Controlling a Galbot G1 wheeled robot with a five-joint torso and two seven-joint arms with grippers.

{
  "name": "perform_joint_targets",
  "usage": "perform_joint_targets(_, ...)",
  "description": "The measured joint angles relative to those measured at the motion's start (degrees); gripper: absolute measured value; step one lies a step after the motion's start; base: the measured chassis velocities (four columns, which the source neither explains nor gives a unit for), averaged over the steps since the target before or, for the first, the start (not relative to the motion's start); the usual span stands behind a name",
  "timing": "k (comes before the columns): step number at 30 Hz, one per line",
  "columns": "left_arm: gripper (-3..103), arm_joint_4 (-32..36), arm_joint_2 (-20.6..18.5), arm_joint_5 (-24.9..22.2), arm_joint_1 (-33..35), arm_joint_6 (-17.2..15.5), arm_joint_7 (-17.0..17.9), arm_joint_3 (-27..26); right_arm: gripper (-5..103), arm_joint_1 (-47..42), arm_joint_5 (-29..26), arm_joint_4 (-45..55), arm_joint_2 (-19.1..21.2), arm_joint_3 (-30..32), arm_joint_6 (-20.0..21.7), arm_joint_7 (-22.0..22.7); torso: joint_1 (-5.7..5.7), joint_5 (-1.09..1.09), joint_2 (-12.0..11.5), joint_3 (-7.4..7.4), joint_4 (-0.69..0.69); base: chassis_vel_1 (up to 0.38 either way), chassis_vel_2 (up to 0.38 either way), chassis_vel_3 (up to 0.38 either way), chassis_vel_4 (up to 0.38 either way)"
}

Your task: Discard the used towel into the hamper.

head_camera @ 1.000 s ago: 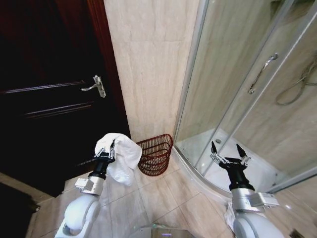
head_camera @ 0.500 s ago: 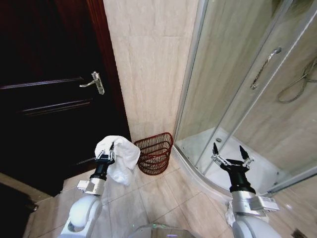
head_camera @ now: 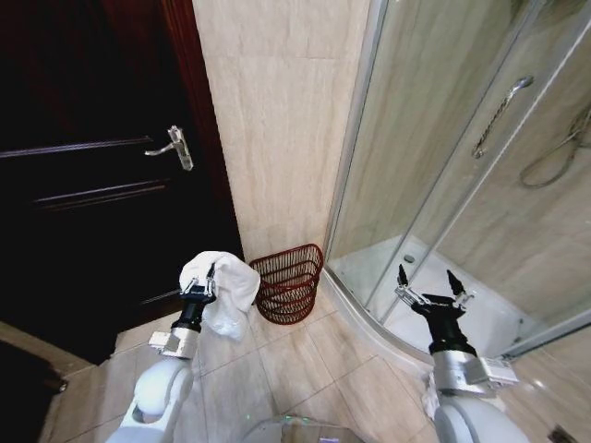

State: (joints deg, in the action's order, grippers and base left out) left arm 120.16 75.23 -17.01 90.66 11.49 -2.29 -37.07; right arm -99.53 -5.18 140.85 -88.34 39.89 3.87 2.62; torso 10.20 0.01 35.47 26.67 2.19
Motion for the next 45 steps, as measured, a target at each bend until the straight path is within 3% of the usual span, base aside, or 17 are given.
perform_joint_targets(17, 11, -1.8, 0.7, 0.3, -1.7, 0.2, -0.3, -0.4, 100, 1.3, 0.8, -2.6, -1.7, -0.6, -3.9, -0.5, -1.70, -0.01, -4.2, -2.52, 0.00, 0.000, 0.000, 0.000, 0.000)
perform_joint_targets(32, 11, -1.3, -0.6, -2.5, 1.0, 2.5, -0.3, -1.2, 100, 0.0, 1.9, 0.0, -1.9, -0.5, -2.9, -0.7, -3.06, -0.01, -7.5, -4.44, 0.00, 0.000, 0.000, 0.000, 0.000)
perform_joint_targets(45, 11, -1.5, -1.1, -3.4, -0.3, 2.2, -0.1, -1.3, 100, -0.1, 2.1, 0.2, -1.3, -0.6, -2.3, -0.7, -4.17, 0.00, -10.5, -6.35, 0.00, 0.000, 0.000, 0.000, 0.000)
